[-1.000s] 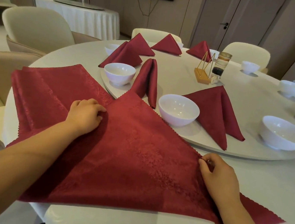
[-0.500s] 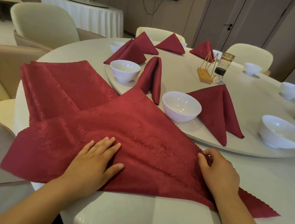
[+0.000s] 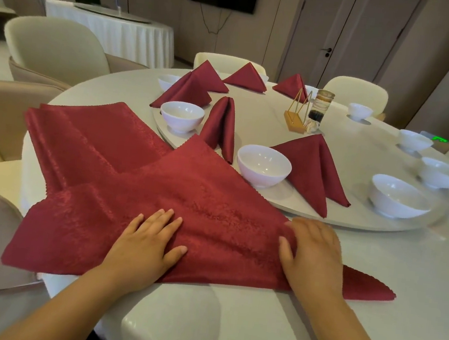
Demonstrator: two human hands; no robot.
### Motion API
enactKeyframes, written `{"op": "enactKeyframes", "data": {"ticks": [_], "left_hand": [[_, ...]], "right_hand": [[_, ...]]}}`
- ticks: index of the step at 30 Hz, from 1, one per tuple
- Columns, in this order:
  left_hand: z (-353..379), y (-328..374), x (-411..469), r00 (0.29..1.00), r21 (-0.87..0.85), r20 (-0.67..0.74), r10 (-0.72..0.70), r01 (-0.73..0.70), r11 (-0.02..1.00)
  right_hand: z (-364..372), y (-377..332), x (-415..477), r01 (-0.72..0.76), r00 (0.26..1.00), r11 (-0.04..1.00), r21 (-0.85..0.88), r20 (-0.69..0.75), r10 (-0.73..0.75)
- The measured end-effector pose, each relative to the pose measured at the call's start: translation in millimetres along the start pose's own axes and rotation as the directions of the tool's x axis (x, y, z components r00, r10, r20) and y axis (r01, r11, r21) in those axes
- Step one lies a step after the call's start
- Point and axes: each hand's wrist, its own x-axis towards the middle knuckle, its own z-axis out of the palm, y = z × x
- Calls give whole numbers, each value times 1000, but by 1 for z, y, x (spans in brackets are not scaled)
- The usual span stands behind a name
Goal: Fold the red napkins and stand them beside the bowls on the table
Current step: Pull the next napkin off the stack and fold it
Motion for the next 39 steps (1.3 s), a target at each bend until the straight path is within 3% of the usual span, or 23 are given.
{"op": "enactKeyframes", "data": {"ticks": [2,5,8,10,13,18,20,22,24,28,32,39], "left_hand": [[-3,2,-2,1000,-8,-7,15,-15,1000],[-9,9,0,999,15,47,-10,10,1000],[-7,6,-1,999,-70,43,1,2,998],[1,2,-1,999,-44,32,-1,3,999],[3,0,0,1000,-28,5,5,-5,1000],[8,-2,0,997,53,-53,57,-54,997],[10,-3,1,997,44,-53,57,-54,998],[10,-2,2,998,33,-42,56,-55,998],[11,-1,3,998,20,-20,59,-59,998],[0,1,-2,997,32,7,78,-78,996],[-18,9,-2,992,28,125,-27,24,999],[-15,38,-12,973,-54,177,148,-141,989]], "right_hand": [[3,-26,-18,146,984,988,42,93,-150],[17,-56,-49,312,895,944,104,300,-329],[12,-61,-58,186,826,980,76,528,-197],[12,-48,-55,178,850,983,41,497,-175],[0,-16,-54,46,782,999,-26,623,-20],[-15,53,-48,-271,837,955,-119,461,295],[-25,79,-42,-458,849,889,21,307,430],[-33,94,-37,-564,816,820,101,225,533],[-34,98,-35,-570,806,820,50,226,546],[-29,98,-38,-488,857,873,18,202,475],[-37,110,-39,-527,838,850,-5,168,520],[-67,141,-60,-593,759,786,-173,205,618]]}}
